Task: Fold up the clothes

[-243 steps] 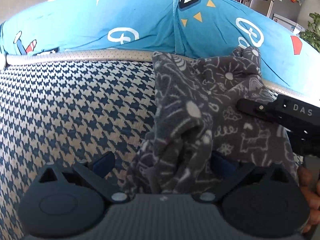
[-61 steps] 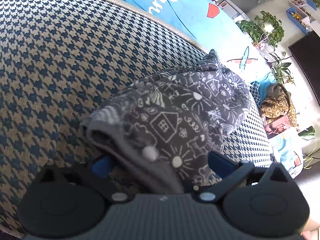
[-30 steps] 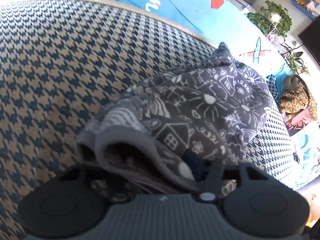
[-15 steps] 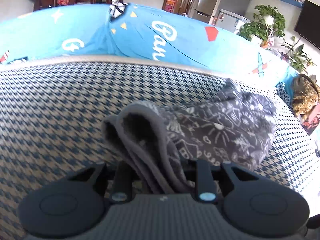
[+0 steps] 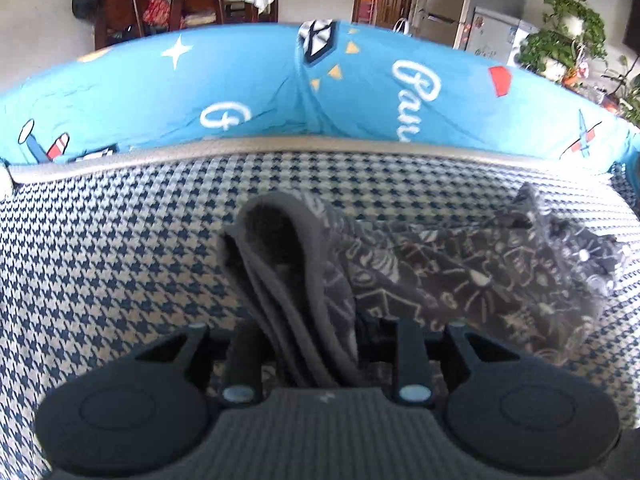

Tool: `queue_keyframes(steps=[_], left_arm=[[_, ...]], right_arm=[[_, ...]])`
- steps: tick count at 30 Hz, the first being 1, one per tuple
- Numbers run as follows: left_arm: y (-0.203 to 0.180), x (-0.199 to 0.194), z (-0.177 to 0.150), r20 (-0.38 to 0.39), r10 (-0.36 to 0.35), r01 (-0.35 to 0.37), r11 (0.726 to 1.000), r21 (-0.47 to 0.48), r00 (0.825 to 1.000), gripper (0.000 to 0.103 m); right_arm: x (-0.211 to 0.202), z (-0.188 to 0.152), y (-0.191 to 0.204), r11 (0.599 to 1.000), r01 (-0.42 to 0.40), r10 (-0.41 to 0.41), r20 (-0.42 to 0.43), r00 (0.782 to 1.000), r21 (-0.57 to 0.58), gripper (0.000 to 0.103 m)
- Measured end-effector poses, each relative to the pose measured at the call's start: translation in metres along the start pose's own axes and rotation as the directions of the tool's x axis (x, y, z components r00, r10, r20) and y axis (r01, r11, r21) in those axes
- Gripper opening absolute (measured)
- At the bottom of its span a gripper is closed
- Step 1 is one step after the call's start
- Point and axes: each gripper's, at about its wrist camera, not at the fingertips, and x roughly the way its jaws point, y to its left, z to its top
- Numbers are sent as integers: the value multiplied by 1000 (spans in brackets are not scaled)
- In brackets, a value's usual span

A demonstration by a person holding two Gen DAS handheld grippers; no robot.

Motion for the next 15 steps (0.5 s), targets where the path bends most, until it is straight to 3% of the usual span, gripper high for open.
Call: queue_keyframes(steps=[3,5,6,7,11,13,15], left_arm=[[13,27,-12,-55,16,-19,999,-49,998,38],[16,37,-17,-86,71,-77,994,-72,994,60],[19,39,-17,-94,99,-107,990,-87,991,78],[22,40,-16,-93,118,-128,986,-105,989,83],[37,37,-14,-84,168,-181,967,-177,982,83],[46,32,-13,-69,269,-278,935,-219,961,84],[62,26,-12,-59,321,-324,899,-295,945,85]], right_arm=[[13,-3,-2,1000,23,-24,-65,998,-10,28],[17,-7,-5,999,34,-35,-102,994,-14,31],[9,-11,-6,1000,26,-27,-102,994,-8,32],[3,-12,-6,1000,19,-20,-98,995,-11,32],[0,4,-8,998,17,-20,-63,998,-53,38],[-11,7,-12,998,27,-29,-44,999,-57,38],[-12,18,-18,997,54,-55,-24,998,-58,38]])
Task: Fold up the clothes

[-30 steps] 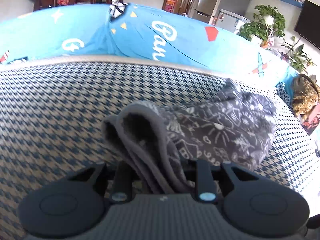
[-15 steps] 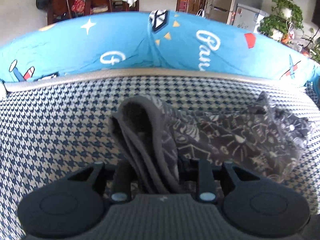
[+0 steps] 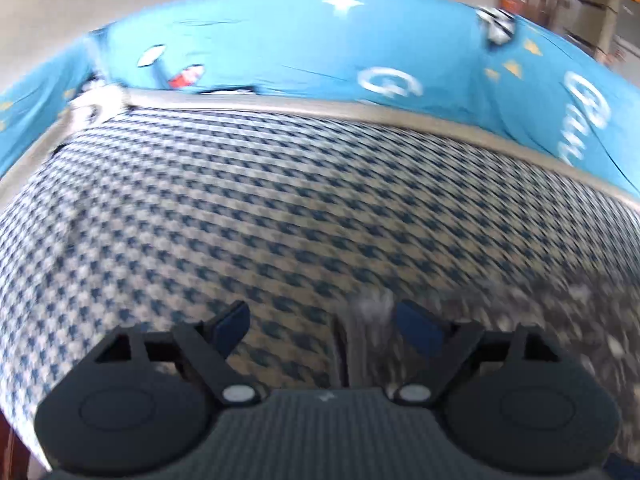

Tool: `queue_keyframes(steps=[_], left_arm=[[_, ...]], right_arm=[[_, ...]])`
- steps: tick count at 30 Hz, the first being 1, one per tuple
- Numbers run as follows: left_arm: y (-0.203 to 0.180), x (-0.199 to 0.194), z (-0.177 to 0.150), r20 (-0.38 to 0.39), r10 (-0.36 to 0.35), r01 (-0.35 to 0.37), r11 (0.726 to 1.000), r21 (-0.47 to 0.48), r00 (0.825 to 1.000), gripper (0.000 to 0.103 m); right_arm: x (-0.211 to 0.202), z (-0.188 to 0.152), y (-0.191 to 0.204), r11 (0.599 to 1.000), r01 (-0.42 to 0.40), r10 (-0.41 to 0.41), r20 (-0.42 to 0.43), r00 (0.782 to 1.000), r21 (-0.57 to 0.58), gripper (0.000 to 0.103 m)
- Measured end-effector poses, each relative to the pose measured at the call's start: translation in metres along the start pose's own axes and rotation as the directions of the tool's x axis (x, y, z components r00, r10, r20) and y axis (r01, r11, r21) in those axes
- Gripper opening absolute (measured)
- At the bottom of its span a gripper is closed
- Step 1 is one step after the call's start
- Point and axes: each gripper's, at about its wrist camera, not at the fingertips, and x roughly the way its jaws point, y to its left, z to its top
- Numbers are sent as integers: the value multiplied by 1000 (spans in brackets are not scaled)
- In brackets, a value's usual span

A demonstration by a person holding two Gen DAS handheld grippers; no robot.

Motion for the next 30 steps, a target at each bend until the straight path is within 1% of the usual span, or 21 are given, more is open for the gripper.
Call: queue_keyframes(steps=[2,6,9,12,14,18,22,25,27,30], left_arm=[[14,-2,6,14,-10,11,997,-73,1000,85],[13,-8,11,56,-62,65,996,-66,996,86],[-2,-13,6,64,-123,124,992,-2,990,90],[-27,-14,-2,62,-170,166,984,69,983,90],[-43,-15,-8,55,-204,197,974,110,977,90],[-71,-17,-19,37,-256,245,951,187,966,91],[-94,-16,-33,7,-285,275,928,251,958,91],[-108,-16,-43,-4,-291,278,911,305,957,91],[-114,-16,-47,-3,-290,274,901,335,957,92],[-119,-14,-50,-5,-297,279,894,351,955,92]], right_arm=[[-5,9,-9,999,33,-33,12,999,8,38],[-22,16,-31,995,103,-103,7,995,-5,41],[-28,24,-46,989,149,-149,7,989,-19,41],[-42,28,-59,983,182,-182,5,983,-25,41],[-48,28,-67,981,191,-191,-4,982,-30,41],[-40,35,-79,981,186,-188,-28,982,-52,41],[-25,38,-91,986,162,-164,-68,984,-27,41],[-12,39,-96,986,165,-167,-94,981,-28,41],[-5,40,-100,985,172,-174,-99,980,-23,41],[2,43,-105,983,185,-185,-97,978,-8,41]])
